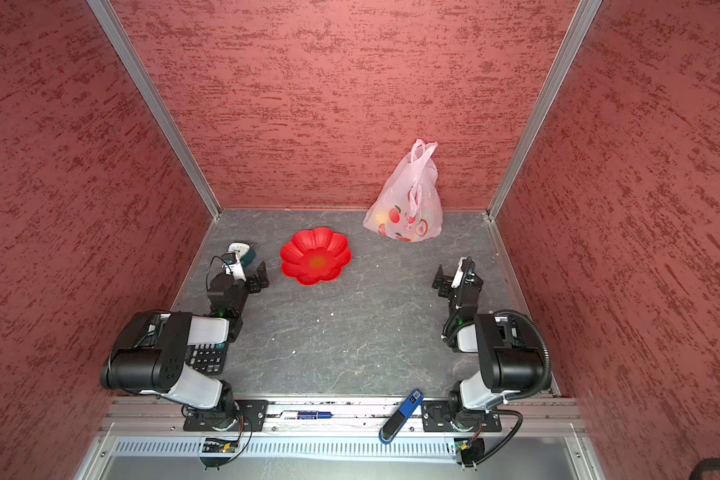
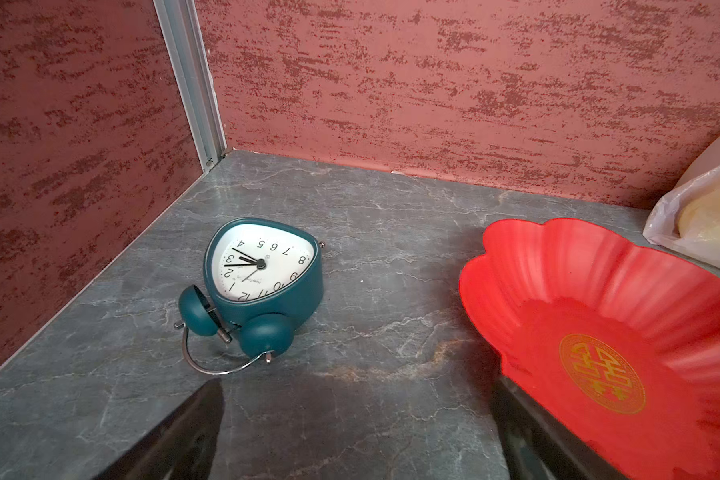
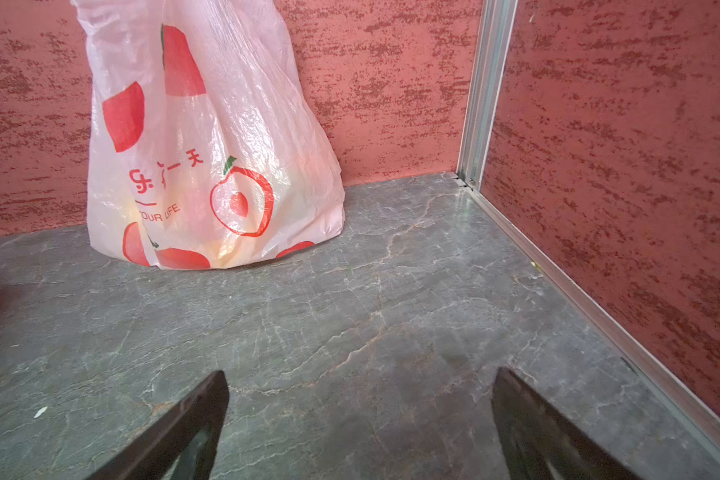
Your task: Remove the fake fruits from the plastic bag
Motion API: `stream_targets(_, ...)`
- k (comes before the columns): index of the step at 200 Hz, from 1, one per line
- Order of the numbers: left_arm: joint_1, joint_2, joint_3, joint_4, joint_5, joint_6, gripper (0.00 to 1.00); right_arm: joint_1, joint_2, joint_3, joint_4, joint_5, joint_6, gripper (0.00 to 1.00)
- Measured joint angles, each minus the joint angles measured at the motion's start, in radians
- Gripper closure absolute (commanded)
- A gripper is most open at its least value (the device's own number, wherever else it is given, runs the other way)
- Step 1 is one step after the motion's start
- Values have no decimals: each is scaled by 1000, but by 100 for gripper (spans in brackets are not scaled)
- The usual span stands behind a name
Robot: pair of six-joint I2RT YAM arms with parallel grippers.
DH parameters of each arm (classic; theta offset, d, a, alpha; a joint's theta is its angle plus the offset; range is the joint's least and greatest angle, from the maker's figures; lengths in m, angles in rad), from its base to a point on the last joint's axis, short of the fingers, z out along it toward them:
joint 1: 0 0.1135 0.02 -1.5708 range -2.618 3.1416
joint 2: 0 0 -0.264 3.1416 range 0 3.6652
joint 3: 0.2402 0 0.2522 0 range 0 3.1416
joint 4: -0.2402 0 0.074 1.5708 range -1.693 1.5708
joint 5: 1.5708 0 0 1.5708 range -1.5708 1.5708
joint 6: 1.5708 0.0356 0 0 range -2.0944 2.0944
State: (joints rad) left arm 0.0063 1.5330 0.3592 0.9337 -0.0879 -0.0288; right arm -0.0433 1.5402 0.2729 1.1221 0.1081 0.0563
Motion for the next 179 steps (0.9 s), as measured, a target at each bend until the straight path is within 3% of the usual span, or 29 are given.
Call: stream_targets(179, 0, 0, 0, 0, 0, 0, 1, 0, 0, 0, -1, -16, -5, 1)
